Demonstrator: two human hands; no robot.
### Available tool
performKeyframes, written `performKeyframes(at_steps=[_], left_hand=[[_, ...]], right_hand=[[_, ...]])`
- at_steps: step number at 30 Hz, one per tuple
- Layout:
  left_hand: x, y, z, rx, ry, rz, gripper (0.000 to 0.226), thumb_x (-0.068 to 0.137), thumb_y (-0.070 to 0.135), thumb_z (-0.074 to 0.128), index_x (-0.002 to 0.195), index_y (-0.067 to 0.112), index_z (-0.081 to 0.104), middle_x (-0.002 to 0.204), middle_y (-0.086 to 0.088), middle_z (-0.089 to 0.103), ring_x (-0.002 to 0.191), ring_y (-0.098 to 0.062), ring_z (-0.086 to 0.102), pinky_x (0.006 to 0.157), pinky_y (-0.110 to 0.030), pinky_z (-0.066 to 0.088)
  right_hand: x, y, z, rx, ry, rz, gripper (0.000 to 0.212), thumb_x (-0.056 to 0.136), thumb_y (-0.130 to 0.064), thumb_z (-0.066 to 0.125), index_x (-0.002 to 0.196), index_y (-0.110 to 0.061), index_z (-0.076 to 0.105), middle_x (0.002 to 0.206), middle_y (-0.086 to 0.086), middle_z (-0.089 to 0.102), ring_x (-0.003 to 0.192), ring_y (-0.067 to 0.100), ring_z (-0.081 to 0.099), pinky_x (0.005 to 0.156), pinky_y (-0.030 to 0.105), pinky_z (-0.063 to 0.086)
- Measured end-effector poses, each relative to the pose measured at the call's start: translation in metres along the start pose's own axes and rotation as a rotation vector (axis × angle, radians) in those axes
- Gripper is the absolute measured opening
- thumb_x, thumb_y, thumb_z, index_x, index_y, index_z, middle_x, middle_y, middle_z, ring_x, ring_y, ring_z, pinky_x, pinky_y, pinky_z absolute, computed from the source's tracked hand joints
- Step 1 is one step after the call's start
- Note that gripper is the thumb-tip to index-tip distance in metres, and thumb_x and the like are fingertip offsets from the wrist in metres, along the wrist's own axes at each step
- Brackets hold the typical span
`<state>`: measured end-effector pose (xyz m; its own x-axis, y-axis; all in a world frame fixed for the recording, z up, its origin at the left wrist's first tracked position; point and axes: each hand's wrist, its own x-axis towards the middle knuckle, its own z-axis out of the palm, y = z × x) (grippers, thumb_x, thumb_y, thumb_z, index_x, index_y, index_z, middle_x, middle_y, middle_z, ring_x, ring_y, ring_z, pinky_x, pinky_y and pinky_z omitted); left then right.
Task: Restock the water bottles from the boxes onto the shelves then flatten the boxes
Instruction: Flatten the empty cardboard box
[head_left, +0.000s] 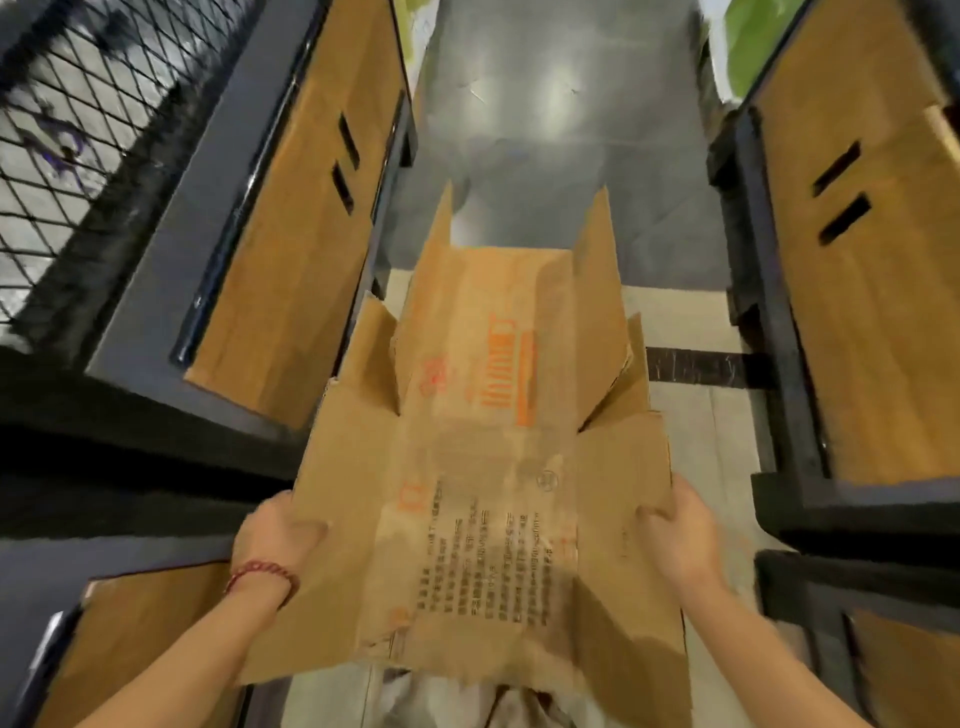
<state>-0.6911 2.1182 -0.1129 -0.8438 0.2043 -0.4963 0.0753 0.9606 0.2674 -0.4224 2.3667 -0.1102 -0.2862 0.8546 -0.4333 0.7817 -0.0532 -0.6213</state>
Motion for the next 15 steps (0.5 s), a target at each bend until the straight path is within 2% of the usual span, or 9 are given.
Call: performKeyframes(at_steps=[3,6,8,11,13,15], left_hand=[[0.060,-0.006,0.053,-0.041,0.001,-0.019,0.014,0.080,0.019,0.072,0.085,0.010,0.063,0.085,-0.010,0.065,0.076,-0.026,0.056,0.062,-0.031,0.043],[0.108,-0.022,0.109,-0.029,-0.028,-0.036,0.012,0.081,0.019,0.071,0.083,0.011,0.062,0.079,-0.007,0.061,0.072,-0.024,0.054,0.060,-0.030,0.039],[0.132,-0.036,0.143,-0.034,-0.058,-0.072,0.012,0.081,0.017,0.071,0.079,0.012,0.061,0.075,-0.007,0.061,0.072,-0.025,0.055,0.058,-0.030,0.038],[0.156,-0.058,0.185,-0.029,-0.138,-0.121,0.013,0.080,0.012,0.071,0.081,0.008,0.059,0.075,-0.008,0.058,0.072,-0.024,0.053,0.060,-0.030,0.038],[0.163,-0.069,0.206,-0.057,-0.192,-0.170,0.010,0.080,0.007,0.070,0.085,0.005,0.061,0.076,-0.011,0.060,0.074,-0.026,0.055,0.063,-0.031,0.042],[0.169,-0.081,0.226,-0.040,-0.210,-0.176,0.014,0.079,0.007,0.071,0.090,0.001,0.065,0.084,-0.015,0.066,0.079,-0.031,0.059,0.069,-0.034,0.047]], right_hand=[[0.055,0.027,0.052,-0.021,0.005,0.019,0.023,0.088,0.004,0.048,0.100,-0.016,0.048,0.078,-0.008,0.050,0.068,0.003,0.046,0.051,0.012,0.030],[0.094,0.065,0.111,-0.058,-0.014,0.079,0.014,0.087,0.003,0.049,0.094,-0.009,0.052,0.077,-0.003,0.054,0.074,0.021,0.055,0.052,0.022,0.035],[0.108,0.095,0.145,-0.076,-0.033,0.127,0.013,0.088,0.000,0.051,0.095,-0.010,0.054,0.080,0.001,0.057,0.077,0.023,0.054,0.060,0.029,0.041],[0.115,0.140,0.184,-0.091,-0.076,0.150,0.016,0.088,-0.005,0.057,0.102,-0.013,0.056,0.090,0.000,0.056,0.082,0.019,0.050,0.069,0.029,0.038],[0.114,0.163,0.203,-0.043,-0.079,0.197,0.015,0.088,-0.005,0.058,0.101,-0.013,0.055,0.088,0.001,0.055,0.079,0.019,0.050,0.062,0.028,0.037],[0.115,0.178,0.219,-0.005,-0.070,0.245,0.014,0.089,-0.006,0.057,0.096,-0.017,0.052,0.084,-0.001,0.055,0.074,0.015,0.052,0.055,0.020,0.035]])
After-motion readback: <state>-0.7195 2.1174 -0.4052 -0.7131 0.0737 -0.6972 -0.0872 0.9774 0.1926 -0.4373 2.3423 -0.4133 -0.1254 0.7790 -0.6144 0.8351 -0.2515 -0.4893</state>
